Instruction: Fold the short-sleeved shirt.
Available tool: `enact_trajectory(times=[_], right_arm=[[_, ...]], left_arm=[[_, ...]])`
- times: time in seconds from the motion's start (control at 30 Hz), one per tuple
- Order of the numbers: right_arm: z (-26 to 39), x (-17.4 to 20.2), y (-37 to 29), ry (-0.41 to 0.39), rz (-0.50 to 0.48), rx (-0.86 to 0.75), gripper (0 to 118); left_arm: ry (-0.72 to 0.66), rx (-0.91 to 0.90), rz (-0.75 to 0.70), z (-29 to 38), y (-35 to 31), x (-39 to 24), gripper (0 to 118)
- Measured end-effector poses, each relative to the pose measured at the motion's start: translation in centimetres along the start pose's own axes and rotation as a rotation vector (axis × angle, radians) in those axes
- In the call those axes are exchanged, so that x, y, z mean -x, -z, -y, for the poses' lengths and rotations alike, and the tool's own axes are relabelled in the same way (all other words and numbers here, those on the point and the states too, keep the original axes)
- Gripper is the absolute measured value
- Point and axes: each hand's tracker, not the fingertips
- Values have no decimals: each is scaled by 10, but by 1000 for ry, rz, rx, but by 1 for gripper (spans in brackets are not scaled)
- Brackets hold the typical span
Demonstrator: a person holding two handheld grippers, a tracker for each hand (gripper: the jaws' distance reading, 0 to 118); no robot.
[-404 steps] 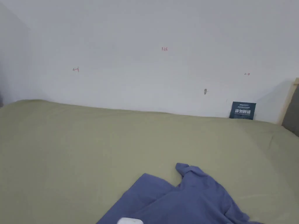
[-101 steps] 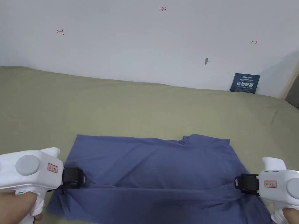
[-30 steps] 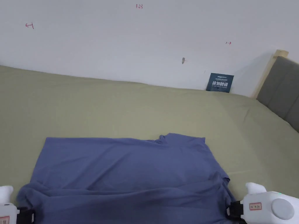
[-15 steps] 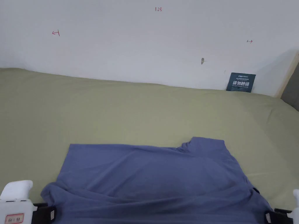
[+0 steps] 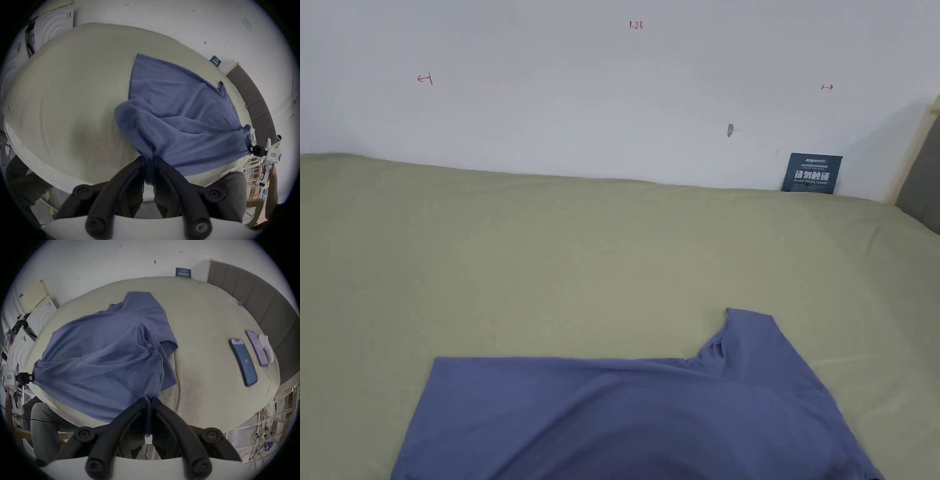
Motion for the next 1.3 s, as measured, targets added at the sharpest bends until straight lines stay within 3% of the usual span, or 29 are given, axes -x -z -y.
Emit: enact_trajectory(times=[0.13, 0.23, 0.27, 0.3, 0.33, 0.37, 0.43, 0.47, 0.6, 0.67, 0.7, 0.73, 0.77, 0.8, 0.9, 1.03, 1.3], right_arm=[[7, 0, 7, 22, 13, 2, 6], [4, -6, 0, 90, -46, -8, 10], [4, -9, -6, 102, -64, -34, 19], [2, -12, -16, 107, -65, -53, 44], [0, -13, -30, 111, -63, -95, 62], [-2, -13, -45, 124, -61, -141, 64], [-8, -6, -76, 113, -66, -214, 64], [-12, 1, -89, 102, -62, -255, 64], [-30, 48, -111, 25, -59, -346, 64], [-35, 81, -109, 4, -43, -347, 63], [-36, 98, -105, -2, -27, -342, 61], [-36, 114, -101, -23, -10, -329, 61], [-34, 129, -96, -40, 6, -324, 52], [-30, 148, -90, -61, 37, -329, 4], [-8, 190, -69, -79, 55, -386, 1], [16, 221, -33, -132, 21, -315, 1], [14, 221, -26, -131, 12, -290, 1]], left_arm=[[-53, -23, 32, 11, 7, 9, 9], [-58, -47, 79, 4, 1, 22, 9], [-53, -80, 100, 3, -4, 22, 10], [-52, -119, 123, 5, -16, 20, 12], [-65, -173, 146, 7, -29, 18, 17], [-50, -228, 126, 5, -50, 3, 27], [-30, -302, 142, 1, -78, -11, 81], [-24, -313, 168, -2, -88, -19, 98], [36, -342, 231, -18, -103, -73, 100], [111, -344, 182, -23, -94, -101, 98], [135, -340, 133, -23, -90, -120, 87], [159, -356, 95, -20, -85, -137, 67], [177, -348, 69, -17, -78, -153, 34], [198, -345, 33, -12, -70, -170, 0], [253, -351, -94, 10, -47, -206, 0], [322, -315, -179, 43, -23, -233, 0], [266, -274, -140, 37, -9, -217, 0]])
